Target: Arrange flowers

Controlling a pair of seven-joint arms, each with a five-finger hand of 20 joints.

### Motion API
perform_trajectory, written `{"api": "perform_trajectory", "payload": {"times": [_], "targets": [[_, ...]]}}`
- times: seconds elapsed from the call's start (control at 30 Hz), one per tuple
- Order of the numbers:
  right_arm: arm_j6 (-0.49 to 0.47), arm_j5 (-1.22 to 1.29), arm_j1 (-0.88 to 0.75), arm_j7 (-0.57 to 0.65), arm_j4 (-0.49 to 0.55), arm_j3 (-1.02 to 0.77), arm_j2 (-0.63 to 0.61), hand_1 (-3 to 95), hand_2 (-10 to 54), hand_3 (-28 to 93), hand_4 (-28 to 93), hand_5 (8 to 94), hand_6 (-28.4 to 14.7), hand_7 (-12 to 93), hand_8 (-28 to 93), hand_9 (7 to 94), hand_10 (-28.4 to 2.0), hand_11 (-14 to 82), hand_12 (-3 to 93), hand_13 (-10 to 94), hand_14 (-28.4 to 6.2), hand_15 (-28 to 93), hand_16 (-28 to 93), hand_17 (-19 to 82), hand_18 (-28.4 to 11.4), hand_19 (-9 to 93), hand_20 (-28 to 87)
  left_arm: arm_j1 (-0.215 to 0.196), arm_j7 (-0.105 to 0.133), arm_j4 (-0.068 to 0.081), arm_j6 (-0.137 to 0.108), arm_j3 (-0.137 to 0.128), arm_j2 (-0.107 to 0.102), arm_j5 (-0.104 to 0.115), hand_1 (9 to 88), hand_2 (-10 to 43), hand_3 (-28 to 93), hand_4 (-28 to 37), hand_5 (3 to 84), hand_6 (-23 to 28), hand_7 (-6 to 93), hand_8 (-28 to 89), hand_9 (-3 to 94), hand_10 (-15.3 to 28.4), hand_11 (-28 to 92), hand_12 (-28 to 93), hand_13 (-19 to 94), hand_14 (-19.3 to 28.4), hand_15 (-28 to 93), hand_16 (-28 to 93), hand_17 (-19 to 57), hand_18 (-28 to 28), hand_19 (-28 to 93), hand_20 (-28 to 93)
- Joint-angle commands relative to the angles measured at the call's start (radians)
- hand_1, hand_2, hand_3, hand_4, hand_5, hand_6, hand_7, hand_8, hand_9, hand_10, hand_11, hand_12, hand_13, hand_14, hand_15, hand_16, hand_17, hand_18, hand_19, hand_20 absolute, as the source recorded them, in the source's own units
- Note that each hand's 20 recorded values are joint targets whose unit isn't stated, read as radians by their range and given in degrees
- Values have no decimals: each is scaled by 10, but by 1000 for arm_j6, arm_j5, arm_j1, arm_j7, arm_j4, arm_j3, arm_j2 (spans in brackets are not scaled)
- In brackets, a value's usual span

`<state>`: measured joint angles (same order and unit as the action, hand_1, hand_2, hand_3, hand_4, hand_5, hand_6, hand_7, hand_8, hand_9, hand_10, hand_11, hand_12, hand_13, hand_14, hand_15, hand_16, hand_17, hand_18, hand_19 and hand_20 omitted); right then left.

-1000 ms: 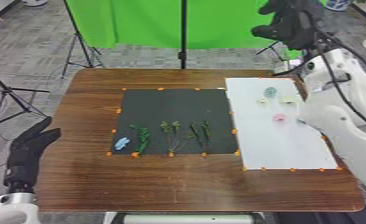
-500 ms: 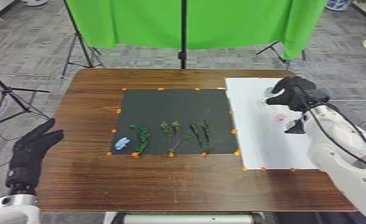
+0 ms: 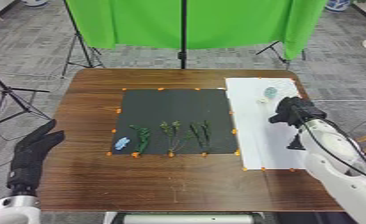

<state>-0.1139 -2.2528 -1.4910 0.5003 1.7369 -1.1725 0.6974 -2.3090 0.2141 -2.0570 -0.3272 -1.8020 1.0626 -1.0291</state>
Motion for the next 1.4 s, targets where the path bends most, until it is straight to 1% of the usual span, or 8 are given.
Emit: {"api": "perform_trajectory", "payload": {"times": [0.03, 0.13, 0.23, 0.5, 0.63, 0.77, 0.97, 1.4], "targets": [[37, -5, -31, 27, -37, 36, 28, 334, -95, 676, -131, 585, 12, 164, -75, 728, -140, 268, 278, 826, -55, 675, 348, 573, -169, 932, 592, -18, -8, -2, 10, 3, 13, -2, 367, 181, 730, -55, 395, 65, 99, -71, 439, 144, 208, 79, 366, 163, 161, -36, 83, 109, 149, 143], [239, 23, -26, 31, -62, 83, 30, 433, -95, 674, -160, 623, 21, 197, -79, 768, -124, 249, 319, 856, -35, 660, 346, 596, -158, 932, 579, -17, -7, -1, 14, 3, 13, -3, 366, 180, 730, -54, 395, 65, 99, -71, 440, 144, 208, 79, 366, 163, 161, -36, 83, 109, 148, 142], [319, 12, -8, 41, -40, 84, 27, 587, -95, 582, -148, 744, -6, 248, 130, 876, -89, 134, 455, 897, -16, 644, 351, 632, -144, 932, 584, -19, -5, -3, 9, 2, 16, -2, 366, 180, 731, -53, 394, 65, 99, -71, 439, 145, 209, 80, 366, 163, 161, -36, 83, 109, 149, 143], [431, 49, 247, 18, 86, 150, -18, 624, -95, 587, -158, 783, -17, 264, 139, 900, -85, 130, 468, 910, -9, 643, 358, 650, -139, 932, 596, -22, -13, -4, 15, -2, 9, -3, 365, 180, 731, -53, 394, 65, 98, -71, 439, 145, 209, 80, 366, 163, 161, -36, 83, 109, 149, 142], [462, 94, 450, -22, 88, 256, 76, 621, -95, 590, -158, 784, -17, 266, 137, 902, -85, 128, 468, 909, -8, 643, 363, 650, -138, 932, 598, -22, -15, -4, 14, -4, 2, -3, 365, 179, 731, -54, 394, 65, 98, -70, 440, 144, 209, 80, 367, 163, 162, -36, 83, 110, 149, 142], [440, 154, 594, -93, 38, 382, 245, 616, -95, 594, -156, 784, -15, 267, 137, 902, -85, 127, 470, 908, -5, 645, 366, 649, -136, 932, 603, -24, -9, -6, 12, 0, 3, -4, 365, 179, 731, -54, 394, 65, 99, -70, 440, 144, 208, 79, 367, 163, 164, -36, 83, 110, 148, 142], [325, 170, 657, -167, -79, 540, 472, 612, -95, 596, -161, 781, -12, 271, 137, 902, -81, 123, 472, 905, -4, 650, 369, 649, -133, 932, 613, 22, -5, 16, 30, 32, -11, -10, 348, 165, 720, -64, 393, 64, 101, -69, 439, 144, 211, 82, 364, 172, 175, -30, 76, 115, 157, 148], [161, 154, 643, -178, -276, 689, 662, 609, -95, 591, -162, 771, -7, 282, 126, 898, -78, 117, 468, 898, -4, 655, 370, 644, -131, 932, 621, 54, 8, 31, 36, 58, -22, 1, 313, 150, 697, -142, 397, 62, 106, -69, 440, 144, 212, 85, 368, 176, 183, -31, 75, 118, 162, 146]]}}
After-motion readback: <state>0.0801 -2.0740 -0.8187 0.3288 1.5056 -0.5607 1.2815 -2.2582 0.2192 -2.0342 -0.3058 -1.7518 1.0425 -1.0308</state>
